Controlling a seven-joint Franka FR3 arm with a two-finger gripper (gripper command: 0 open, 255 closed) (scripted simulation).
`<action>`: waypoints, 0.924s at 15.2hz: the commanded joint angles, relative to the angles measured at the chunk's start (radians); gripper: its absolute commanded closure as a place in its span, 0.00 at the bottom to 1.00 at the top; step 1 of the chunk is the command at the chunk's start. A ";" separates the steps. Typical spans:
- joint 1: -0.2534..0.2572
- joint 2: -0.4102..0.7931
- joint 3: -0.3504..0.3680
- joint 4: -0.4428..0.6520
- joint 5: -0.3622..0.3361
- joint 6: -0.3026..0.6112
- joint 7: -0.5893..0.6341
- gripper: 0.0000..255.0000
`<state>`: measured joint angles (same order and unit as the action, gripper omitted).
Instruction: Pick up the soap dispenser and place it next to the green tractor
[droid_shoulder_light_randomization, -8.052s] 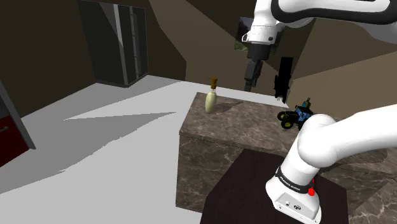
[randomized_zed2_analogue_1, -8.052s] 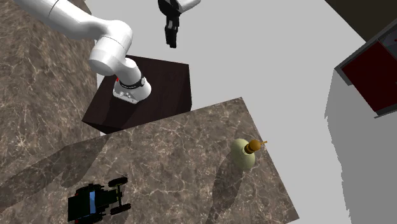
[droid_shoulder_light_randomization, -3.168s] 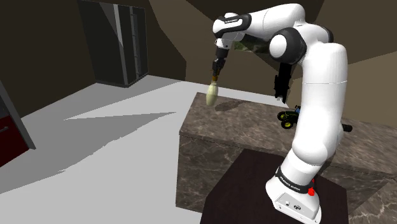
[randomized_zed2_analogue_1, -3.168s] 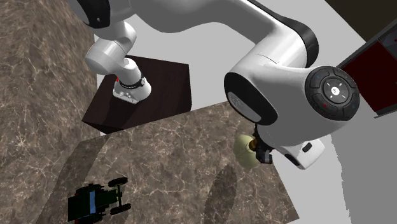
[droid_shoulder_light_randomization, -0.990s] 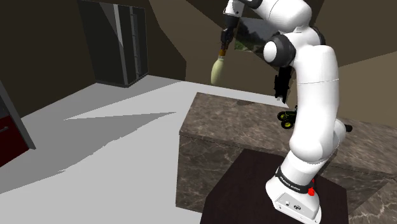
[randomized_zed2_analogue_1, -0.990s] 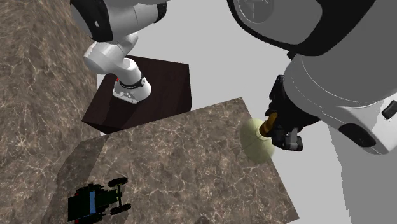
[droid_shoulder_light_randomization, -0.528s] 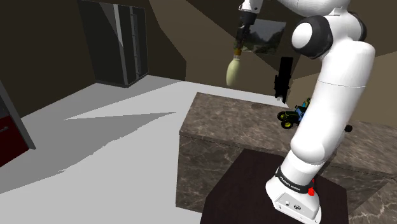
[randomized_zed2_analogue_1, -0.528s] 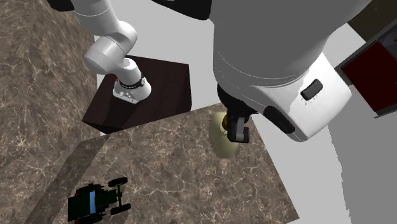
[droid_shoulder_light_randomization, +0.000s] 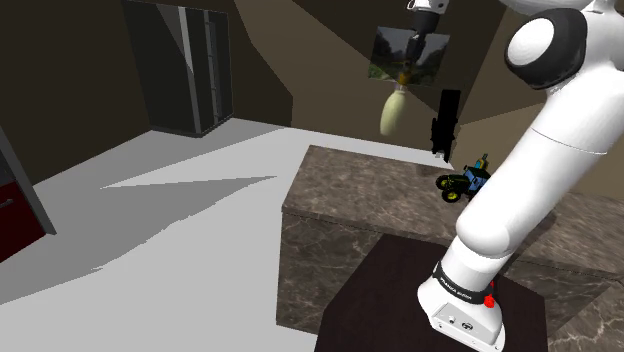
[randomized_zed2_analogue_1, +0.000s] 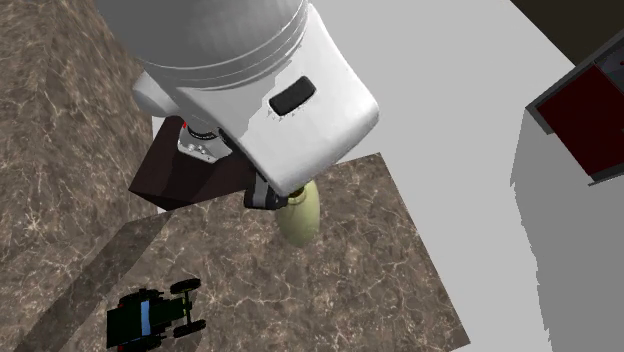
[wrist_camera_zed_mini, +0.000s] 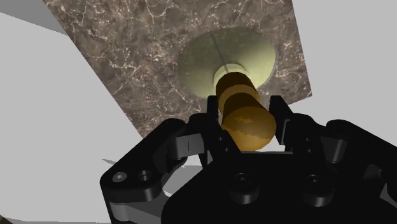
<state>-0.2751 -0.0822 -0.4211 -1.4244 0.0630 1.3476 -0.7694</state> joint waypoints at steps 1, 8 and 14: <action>-0.011 -0.044 -0.010 -0.025 -0.019 -0.017 -0.023 1.00; -0.051 -0.185 -0.047 -0.077 -0.089 -0.096 -0.107 1.00; -0.090 -0.272 -0.097 -0.063 -0.149 -0.187 -0.208 1.00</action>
<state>-0.3592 -0.3506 -0.5046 -1.5138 -0.0789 1.1898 -0.9541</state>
